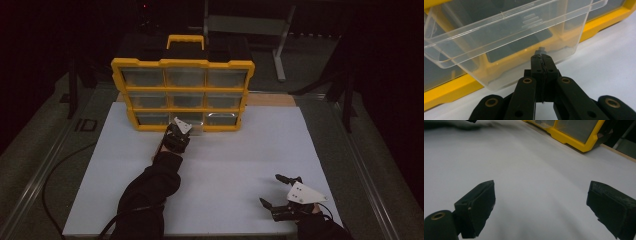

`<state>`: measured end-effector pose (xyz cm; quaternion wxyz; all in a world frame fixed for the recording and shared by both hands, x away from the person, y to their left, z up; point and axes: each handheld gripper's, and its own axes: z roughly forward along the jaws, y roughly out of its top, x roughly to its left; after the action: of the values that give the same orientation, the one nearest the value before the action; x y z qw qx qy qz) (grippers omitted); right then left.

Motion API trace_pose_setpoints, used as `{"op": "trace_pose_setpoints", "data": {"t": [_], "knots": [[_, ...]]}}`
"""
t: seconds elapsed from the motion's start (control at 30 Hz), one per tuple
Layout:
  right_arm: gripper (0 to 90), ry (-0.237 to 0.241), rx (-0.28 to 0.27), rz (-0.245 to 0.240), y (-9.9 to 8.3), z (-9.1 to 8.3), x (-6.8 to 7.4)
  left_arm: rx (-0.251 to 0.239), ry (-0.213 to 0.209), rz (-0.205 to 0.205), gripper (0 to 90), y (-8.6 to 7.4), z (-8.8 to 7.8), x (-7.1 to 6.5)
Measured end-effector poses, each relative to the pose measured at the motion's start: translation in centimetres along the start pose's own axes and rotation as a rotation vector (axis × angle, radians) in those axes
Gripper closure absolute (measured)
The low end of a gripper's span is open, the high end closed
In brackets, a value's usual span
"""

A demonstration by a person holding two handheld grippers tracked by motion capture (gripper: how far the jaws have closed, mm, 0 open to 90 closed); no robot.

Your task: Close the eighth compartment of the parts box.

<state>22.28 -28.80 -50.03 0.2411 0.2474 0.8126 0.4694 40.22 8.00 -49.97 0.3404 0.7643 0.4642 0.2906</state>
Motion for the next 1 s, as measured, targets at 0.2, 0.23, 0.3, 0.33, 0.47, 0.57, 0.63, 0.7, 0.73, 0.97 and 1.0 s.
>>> {"op": "trace_pose_setpoints", "data": {"t": [0.2,0.23,0.3,0.33,0.47,0.57,0.63,0.7,0.73,0.97,1.0], "knots": [[8.3,0.000,0.001,-0.001,0.0,0.0,0.0,-0.004,-0.001,-0.015,89.1,0.0,0.3,0.4],[8.3,0.000,0.001,-0.001,0.0,0.0,0.0,-0.002,0.001,-0.010,89.1,-0.1,0.4,0.3],[8.3,0.001,0.001,0.000,0.0,0.0,0.0,0.000,0.010,0.003,89.1,-0.1,0.6,0.3],[8.4,0.000,0.001,-0.001,0.0,0.0,0.0,-0.001,0.012,0.001,89.1,-0.1,0.6,0.3],[8.4,0.000,0.000,-0.001,0.0,0.0,0.0,0.001,0.011,-0.007,89.0,0.2,0.8,0.4],[8.3,0.001,0.002,0.001,0.0,0.0,0.0,-0.003,0.018,0.002,89.1,0.4,0.9,0.4],[8.4,0.001,0.002,-0.001,0.0,0.1,0.0,-0.008,0.017,0.004,89.1,0.5,1.0,0.5],[8.3,0.000,0.000,-0.001,0.0,0.1,0.0,-0.013,0.013,0.013,89.1,0.6,1.1,0.5],[8.3,0.000,0.000,-0.002,0.0,0.1,0.0,-0.019,0.013,0.011,89.1,0.6,1.2,0.4],[8.4,0.000,0.001,-0.001,0.0,0.1,-0.1,-0.015,0.020,0.014,89.1,0.9,1.7,0.4],[8.4,0.000,0.000,-0.001,0.0,0.1,-0.1,-0.017,0.021,0.014,89.1,0.9,1.7,0.4]]}}
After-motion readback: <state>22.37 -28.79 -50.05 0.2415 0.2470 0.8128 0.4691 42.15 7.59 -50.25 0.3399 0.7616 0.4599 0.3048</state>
